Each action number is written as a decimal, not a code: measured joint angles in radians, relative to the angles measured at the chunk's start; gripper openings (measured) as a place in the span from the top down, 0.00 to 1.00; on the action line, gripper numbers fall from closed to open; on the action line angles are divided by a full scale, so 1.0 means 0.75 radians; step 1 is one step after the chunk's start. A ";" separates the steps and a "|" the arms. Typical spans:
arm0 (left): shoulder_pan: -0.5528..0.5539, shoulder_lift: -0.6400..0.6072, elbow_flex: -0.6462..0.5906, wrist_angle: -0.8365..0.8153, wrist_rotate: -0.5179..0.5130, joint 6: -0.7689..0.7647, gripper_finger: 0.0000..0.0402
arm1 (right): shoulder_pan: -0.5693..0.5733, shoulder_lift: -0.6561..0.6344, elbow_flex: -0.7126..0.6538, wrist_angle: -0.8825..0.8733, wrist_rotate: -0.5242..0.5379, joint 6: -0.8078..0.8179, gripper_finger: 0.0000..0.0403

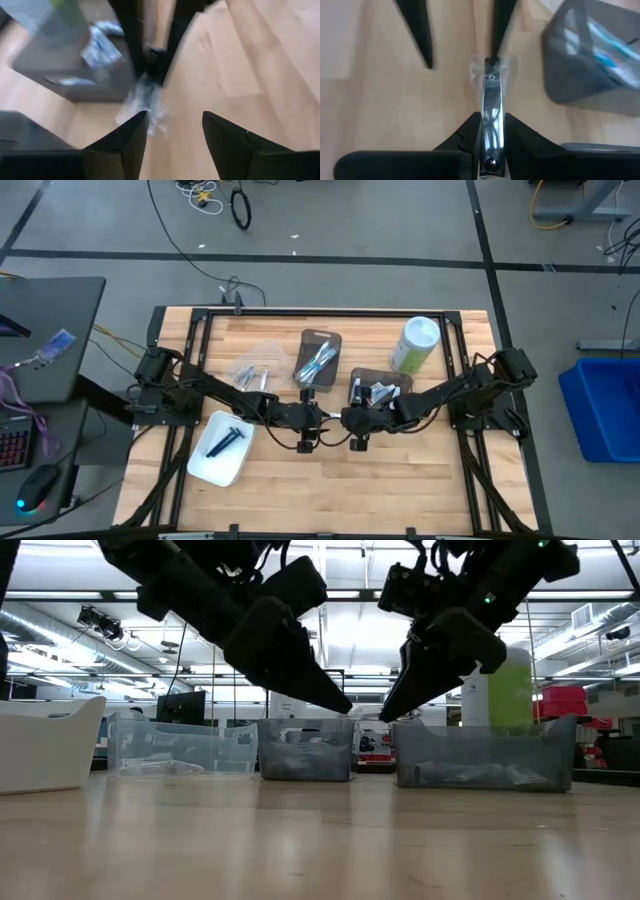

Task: Pick & Place Travel size toiletries
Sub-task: Put the silver nail cutter into the transparent bin

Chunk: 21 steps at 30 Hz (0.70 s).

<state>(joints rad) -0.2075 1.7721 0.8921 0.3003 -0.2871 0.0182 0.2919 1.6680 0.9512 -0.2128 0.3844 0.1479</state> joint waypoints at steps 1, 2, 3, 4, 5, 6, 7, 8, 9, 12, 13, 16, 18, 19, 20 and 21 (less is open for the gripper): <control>-0.002 0.000 0.000 0.012 -0.022 0.018 0.49 | 0.000 -0.001 0.000 0.000 -0.018 0.013 0.83; -0.005 0.000 0.000 0.019 -0.032 0.026 0.49 | 0.001 -0.001 0.001 -0.001 -0.025 0.027 0.83; -0.008 0.000 0.000 0.024 -0.046 0.030 0.48 | 0.001 -0.002 0.001 -0.003 -0.037 0.041 0.83; -0.009 0.000 -0.001 0.033 -0.052 0.031 0.48 | 0.000 -0.001 0.001 -0.011 -0.044 0.047 0.83; -0.011 0.000 -0.001 0.049 -0.058 0.033 0.48 | -0.002 -0.002 0.001 -0.012 -0.064 0.053 0.83; -0.015 -0.001 0.000 0.061 -0.061 0.033 0.48 | -0.008 -0.001 0.001 -0.007 -0.079 0.056 0.83; -0.017 -0.001 0.000 0.069 -0.059 0.034 0.48 | -0.012 -0.001 0.001 0.001 -0.097 0.058 0.83; -0.018 -0.001 0.000 0.073 -0.054 0.034 0.48 | -0.014 -0.002 0.002 0.007 -0.100 0.057 0.83; -0.019 -0.001 0.000 0.075 -0.043 0.031 0.48 | -0.015 -0.002 0.002 0.016 -0.094 0.051 0.83; -0.017 -0.001 0.000 0.076 0.000 0.006 0.48 | -0.013 -0.002 0.002 0.099 -0.053 0.012 0.83; -0.016 -0.001 0.000 0.067 0.012 -0.005 0.48 | -0.014 -0.002 0.002 0.128 -0.049 0.003 0.83; -0.016 -0.001 -0.001 0.050 0.008 -0.004 0.48 | -0.016 -0.002 0.002 0.188 -0.103 -0.018 0.83; -0.017 -0.001 -0.001 0.050 0.002 -0.003 0.48 | -0.015 -0.002 0.002 0.206 -0.135 -0.035 0.83; -0.017 -0.001 -0.001 0.050 0.003 -0.002 0.48 | -0.014 -0.002 0.002 0.207 -0.131 -0.042 0.83; -0.017 -0.001 -0.001 0.051 0.004 -0.002 0.48 | -0.014 -0.002 0.002 0.203 -0.129 -0.043 0.83; -0.016 -0.001 -0.001 0.055 0.004 -0.003 0.48 | -0.015 -0.002 0.002 0.198 -0.128 -0.043 0.83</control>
<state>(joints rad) -0.2196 1.7714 0.8917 0.3417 -0.2840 0.0163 0.2807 1.6669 0.9524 -0.0643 0.2881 0.1154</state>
